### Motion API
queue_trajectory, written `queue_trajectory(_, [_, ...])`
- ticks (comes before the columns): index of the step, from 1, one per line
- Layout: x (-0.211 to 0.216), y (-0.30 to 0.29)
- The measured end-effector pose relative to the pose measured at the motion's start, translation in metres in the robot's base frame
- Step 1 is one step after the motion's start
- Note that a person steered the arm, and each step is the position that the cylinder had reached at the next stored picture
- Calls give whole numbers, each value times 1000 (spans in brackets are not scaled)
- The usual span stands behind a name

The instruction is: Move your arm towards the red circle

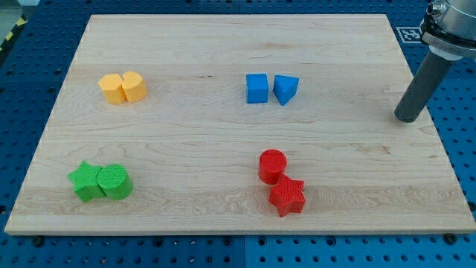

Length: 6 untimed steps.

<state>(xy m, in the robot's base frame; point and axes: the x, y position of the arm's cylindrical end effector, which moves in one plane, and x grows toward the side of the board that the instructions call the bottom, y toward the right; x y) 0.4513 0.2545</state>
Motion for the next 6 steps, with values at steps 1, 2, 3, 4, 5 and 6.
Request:
queue_trajectory(1, [0, 0])
queue_trajectory(2, [14, -21])
queue_trajectory(3, [21, -61])
queue_trajectory(4, [24, -105])
queue_trajectory(5, [27, -144])
queue_trajectory(6, [30, -156])
